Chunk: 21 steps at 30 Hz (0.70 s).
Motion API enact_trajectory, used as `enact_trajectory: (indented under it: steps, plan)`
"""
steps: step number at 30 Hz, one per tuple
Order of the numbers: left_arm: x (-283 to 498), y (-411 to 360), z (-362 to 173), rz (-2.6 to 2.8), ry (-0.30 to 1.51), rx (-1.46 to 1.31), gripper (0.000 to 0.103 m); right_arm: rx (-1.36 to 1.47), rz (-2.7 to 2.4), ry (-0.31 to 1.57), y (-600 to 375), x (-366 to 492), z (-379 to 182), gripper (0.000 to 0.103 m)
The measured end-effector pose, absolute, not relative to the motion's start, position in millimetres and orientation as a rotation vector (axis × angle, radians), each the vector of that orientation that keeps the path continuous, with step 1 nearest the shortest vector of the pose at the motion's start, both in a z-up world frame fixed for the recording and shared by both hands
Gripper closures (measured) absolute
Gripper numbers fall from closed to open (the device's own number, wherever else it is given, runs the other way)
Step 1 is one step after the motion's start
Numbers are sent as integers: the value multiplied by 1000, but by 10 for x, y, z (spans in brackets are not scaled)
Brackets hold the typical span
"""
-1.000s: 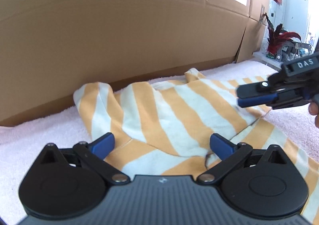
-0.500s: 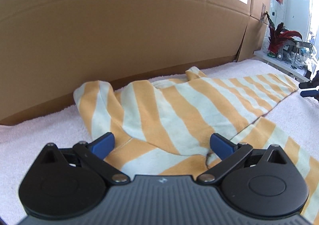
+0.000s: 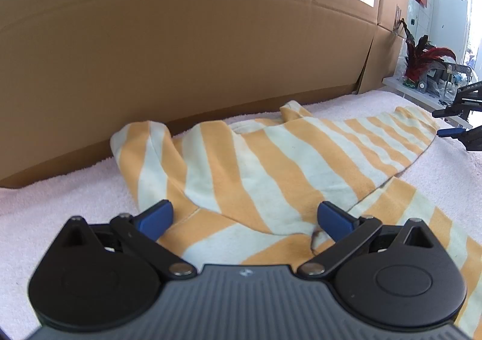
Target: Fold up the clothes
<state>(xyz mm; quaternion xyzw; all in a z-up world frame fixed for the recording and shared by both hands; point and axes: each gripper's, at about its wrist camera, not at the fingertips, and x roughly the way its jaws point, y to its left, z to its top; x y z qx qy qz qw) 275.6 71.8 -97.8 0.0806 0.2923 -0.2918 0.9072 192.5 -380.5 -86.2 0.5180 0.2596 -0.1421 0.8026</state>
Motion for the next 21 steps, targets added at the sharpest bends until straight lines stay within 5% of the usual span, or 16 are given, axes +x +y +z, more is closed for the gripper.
enact_trajectory:
  steps: [15, 21]
  plan:
    - [2762, 757, -983, -617, 607, 141, 2, 1009, -219, 475, -3893, 2138, -884, 65]
    - [2779, 808, -977, -640, 606, 102, 2, 957, -184, 442, -3935, 2092, -1007, 102]
